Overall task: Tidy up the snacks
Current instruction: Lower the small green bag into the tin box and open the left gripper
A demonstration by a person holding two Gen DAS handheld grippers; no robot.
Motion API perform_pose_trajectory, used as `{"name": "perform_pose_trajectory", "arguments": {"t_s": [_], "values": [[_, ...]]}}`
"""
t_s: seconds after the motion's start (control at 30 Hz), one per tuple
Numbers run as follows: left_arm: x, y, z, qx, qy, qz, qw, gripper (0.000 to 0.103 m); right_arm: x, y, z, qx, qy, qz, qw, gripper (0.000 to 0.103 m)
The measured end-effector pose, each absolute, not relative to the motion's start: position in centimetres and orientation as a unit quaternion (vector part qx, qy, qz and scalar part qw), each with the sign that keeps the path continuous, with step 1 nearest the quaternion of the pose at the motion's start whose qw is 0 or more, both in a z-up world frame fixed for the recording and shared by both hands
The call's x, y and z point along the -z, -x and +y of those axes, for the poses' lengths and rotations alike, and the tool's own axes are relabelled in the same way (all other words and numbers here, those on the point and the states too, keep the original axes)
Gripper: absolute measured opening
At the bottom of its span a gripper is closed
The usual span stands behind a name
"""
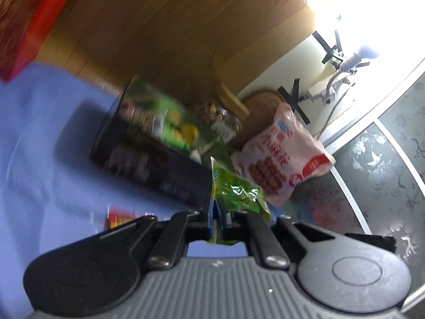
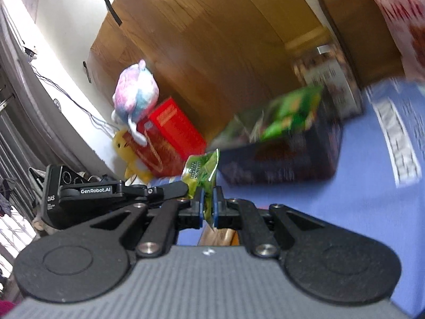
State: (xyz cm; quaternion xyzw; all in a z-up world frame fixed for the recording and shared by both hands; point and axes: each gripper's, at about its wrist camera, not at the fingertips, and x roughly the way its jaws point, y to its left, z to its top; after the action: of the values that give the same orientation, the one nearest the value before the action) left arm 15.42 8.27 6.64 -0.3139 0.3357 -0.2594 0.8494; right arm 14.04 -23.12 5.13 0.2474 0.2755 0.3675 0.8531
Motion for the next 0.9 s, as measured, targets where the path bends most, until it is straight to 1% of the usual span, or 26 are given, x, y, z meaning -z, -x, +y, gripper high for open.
{"name": "perform_pose_trajectory", "arguments": {"t_s": [0.2,0.43,0.5,0.6,0.63,0.67,0.7,0.73,0.9], "values": [[-8.2,-20.5,7.8,0.247,0.294,0.322,0.865,0.004,-6.6,-18.6,-22.2,-0.358,-0.210,0.239,0.878,0.009],[-7.4,-24.6,6.9,0.224,0.267,0.332,0.877,0.004,-5.8,-22.3,-20.9,-0.329,-0.161,0.235,0.900,0.009],[-7.1,-25.4,6.4,0.218,0.256,0.334,0.880,0.004,-5.4,-23.1,-20.6,-0.316,-0.149,0.242,0.905,0.011],[-6.5,-26.2,5.7,0.209,0.242,0.338,0.885,0.006,-4.7,-23.9,-20.4,-0.282,-0.132,0.247,0.918,0.018],[-6.4,-26.3,5.5,0.204,0.236,0.337,0.888,0.006,-4.4,-24.1,-20.3,-0.269,-0.126,0.248,0.922,0.025],[-6.4,-26.3,5.3,0.200,0.228,0.335,0.892,0.010,-4.3,-24.2,-20.3,-0.259,-0.122,0.248,0.925,0.036],[-6.5,-26.2,5.1,0.196,0.218,0.332,0.897,0.011,-4.2,-24.1,-20.4,-0.251,-0.120,0.241,0.930,0.040],[-6.7,-25.9,5.2,0.191,0.211,0.328,0.901,0.012,-4.2,-23.9,-20.6,-0.244,-0.117,0.232,0.935,0.041],[-8.3,-22.4,6.5,0.190,0.204,0.296,0.914,0.018,-5.5,-20.6,-22.0,-0.246,-0.123,0.185,0.943,0.041]]}}
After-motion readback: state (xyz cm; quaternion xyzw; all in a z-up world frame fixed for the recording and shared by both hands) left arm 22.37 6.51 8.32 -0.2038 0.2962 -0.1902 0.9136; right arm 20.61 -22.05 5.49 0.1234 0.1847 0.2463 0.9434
